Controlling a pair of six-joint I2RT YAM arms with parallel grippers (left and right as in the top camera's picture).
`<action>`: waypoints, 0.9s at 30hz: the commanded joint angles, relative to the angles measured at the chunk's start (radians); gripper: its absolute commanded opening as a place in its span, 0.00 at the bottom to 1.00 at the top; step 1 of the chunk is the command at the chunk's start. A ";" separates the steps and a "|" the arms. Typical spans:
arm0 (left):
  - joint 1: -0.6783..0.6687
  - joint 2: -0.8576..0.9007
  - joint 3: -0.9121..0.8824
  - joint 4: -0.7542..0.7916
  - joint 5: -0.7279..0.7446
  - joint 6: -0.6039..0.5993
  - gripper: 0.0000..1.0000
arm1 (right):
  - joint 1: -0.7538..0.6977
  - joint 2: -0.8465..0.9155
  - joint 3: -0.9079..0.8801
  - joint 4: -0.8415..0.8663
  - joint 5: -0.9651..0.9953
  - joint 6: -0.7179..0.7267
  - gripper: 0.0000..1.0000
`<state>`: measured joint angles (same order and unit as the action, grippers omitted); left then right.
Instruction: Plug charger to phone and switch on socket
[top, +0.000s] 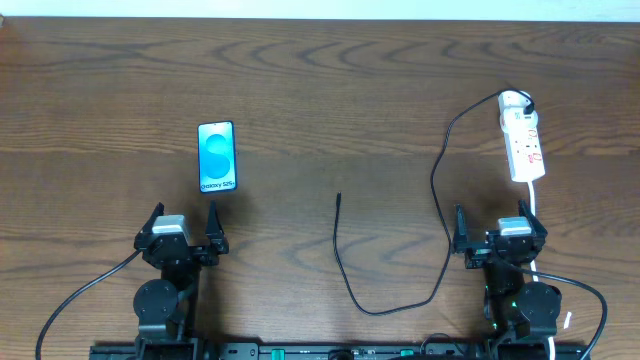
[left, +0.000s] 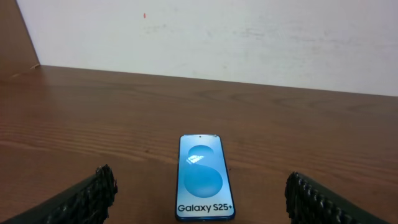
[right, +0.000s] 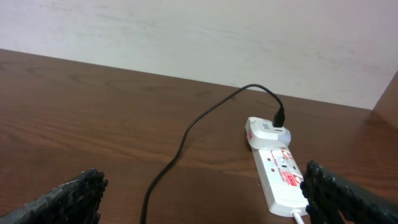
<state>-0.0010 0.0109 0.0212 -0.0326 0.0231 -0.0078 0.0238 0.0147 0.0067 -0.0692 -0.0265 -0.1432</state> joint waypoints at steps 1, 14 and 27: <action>0.005 -0.005 -0.017 -0.038 -0.024 -0.013 0.89 | -0.003 -0.003 -0.002 -0.004 -0.002 -0.011 0.99; 0.005 0.081 0.049 -0.072 -0.024 -0.012 0.89 | -0.003 -0.003 -0.002 -0.004 -0.002 -0.011 0.99; 0.005 0.466 0.293 -0.072 -0.025 0.014 0.89 | -0.003 -0.003 -0.002 -0.004 -0.002 -0.011 0.99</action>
<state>-0.0010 0.3965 0.2462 -0.1051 0.0154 -0.0029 0.0238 0.0151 0.0067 -0.0689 -0.0269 -0.1432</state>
